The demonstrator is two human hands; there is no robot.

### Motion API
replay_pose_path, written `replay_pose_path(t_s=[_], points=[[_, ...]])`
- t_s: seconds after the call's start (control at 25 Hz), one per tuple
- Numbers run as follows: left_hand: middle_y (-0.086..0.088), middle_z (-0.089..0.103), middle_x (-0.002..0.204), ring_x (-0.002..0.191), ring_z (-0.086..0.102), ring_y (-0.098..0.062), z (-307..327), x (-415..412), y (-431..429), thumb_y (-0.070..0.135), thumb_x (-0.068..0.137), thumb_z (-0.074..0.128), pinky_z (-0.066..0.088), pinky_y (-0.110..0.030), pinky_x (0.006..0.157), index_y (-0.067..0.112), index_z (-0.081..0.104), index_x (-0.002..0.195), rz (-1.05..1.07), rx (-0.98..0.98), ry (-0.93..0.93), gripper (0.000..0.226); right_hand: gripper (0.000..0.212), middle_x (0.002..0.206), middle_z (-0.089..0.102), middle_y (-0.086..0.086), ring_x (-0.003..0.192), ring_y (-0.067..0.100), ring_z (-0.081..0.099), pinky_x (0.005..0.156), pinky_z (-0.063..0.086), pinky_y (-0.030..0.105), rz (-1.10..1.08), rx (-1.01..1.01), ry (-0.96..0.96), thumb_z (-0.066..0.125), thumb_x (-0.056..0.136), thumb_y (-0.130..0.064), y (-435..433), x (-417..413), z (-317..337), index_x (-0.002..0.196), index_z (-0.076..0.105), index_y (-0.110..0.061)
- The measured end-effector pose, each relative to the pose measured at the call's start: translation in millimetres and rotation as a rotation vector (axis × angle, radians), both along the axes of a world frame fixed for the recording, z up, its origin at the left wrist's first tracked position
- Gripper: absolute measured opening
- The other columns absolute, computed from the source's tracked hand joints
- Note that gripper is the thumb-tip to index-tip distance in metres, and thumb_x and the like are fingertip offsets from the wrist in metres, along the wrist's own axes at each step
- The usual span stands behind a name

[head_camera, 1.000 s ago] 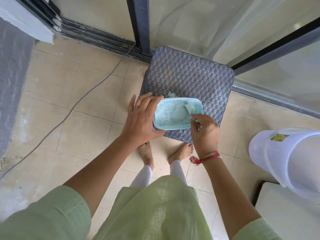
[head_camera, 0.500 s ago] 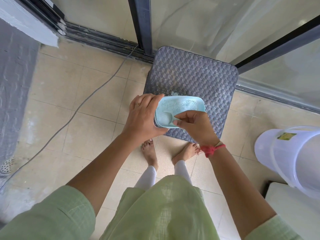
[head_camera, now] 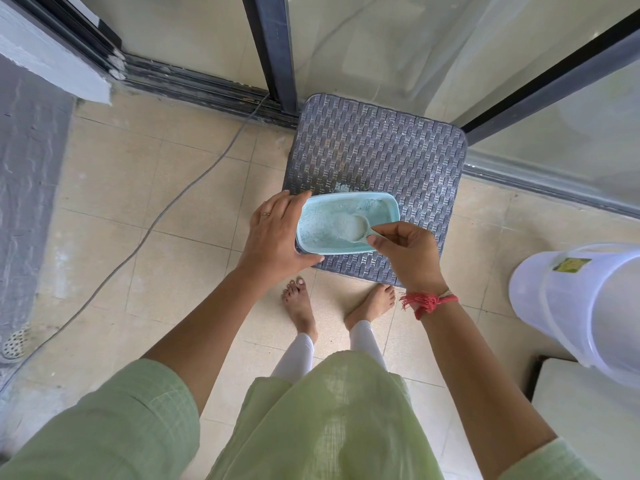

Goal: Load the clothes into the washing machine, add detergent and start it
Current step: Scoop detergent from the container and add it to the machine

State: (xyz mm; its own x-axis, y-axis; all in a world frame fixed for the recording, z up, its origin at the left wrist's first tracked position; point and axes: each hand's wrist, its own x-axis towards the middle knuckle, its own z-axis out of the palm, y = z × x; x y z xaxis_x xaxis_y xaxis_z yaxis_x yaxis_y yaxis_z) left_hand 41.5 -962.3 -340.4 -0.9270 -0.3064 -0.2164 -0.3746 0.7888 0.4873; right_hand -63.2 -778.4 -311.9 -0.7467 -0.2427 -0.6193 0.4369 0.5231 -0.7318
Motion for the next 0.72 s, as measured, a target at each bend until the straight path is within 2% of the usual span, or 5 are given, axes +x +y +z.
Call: replay_pose_path(t_s=[0.16, 0.28, 0.44, 0.56, 0.72], points=[[-0.008, 0.047, 0.133, 0.133, 0.033, -0.025, -0.7, 0.0, 0.5, 0.045, 0.055, 0.084, 0.029, -0.043, 0.106, 0.013, 0.038, 0.139, -0.008, 0.004, -0.004, 0.101, 0.009, 0.071, 0.067, -0.008, 0.057, -0.004, 0.055, 0.057, 0.048, 0.017, 0.062, 0.050, 0.253, 0.073, 0.079, -0.008, 0.3, 5.7, 0.7, 0.084, 0.073, -0.016], [-0.008, 0.046, 0.135, 0.135, 0.031, -0.025, -0.6, 0.3, 0.9, 0.045, 0.054, 0.084, 0.028, -0.043, 0.106, 0.013, 0.036, 0.140, -0.004, 0.004, -0.011, 0.104, 0.013, 0.068, 0.065, -0.003, 0.060, 0.005, 0.056, 0.055, 0.046, 0.018, -0.016, -0.064, -0.006, 0.072, 0.079, -0.006, -2.4, 4.2, 5.1, 0.079, 0.070, -0.019], [-0.009, 0.037, 0.143, 0.141, 0.020, -0.027, 6.0, 1.3, 3.7, 0.045, 0.052, 0.086, 0.022, -0.043, 0.111, 0.012, 0.025, 0.145, -0.009, 0.025, -0.080, 0.116, 0.009, 0.060, 0.063, -0.008, 0.055, 0.003, 0.052, 0.047, 0.037, 0.014, -0.230, -0.223, -0.451, 0.069, 0.079, -0.005, 1.7, 7.8, 17.2, 0.082, 0.070, -0.014], [-0.010, 0.031, 0.147, 0.143, 0.014, -0.029, 28.9, 5.4, 4.9, 0.046, 0.052, 0.086, 0.017, -0.044, 0.113, 0.010, 0.020, 0.147, -0.025, 0.038, -0.109, 0.121, 0.010, 0.063, 0.064, -0.008, 0.056, 0.003, 0.053, 0.047, 0.039, 0.014, -0.290, -0.312, -0.501, 0.066, 0.080, -0.004, 5.7, 9.7, 46.5, 0.086, 0.068, -0.012], [-0.011, 0.036, 0.145, 0.141, 0.020, -0.033, 88.5, 15.1, 10.2, 0.045, 0.052, 0.087, 0.017, -0.041, 0.112, 0.008, 0.026, 0.145, 0.003, 0.049, 0.007, 0.117, 0.011, 0.064, 0.063, -0.007, 0.060, 0.006, 0.051, 0.048, 0.042, 0.015, -0.348, -0.425, -0.433, 0.064, 0.082, -0.004, 15.4, 11.5, 113.8, 0.084, 0.068, -0.014]])
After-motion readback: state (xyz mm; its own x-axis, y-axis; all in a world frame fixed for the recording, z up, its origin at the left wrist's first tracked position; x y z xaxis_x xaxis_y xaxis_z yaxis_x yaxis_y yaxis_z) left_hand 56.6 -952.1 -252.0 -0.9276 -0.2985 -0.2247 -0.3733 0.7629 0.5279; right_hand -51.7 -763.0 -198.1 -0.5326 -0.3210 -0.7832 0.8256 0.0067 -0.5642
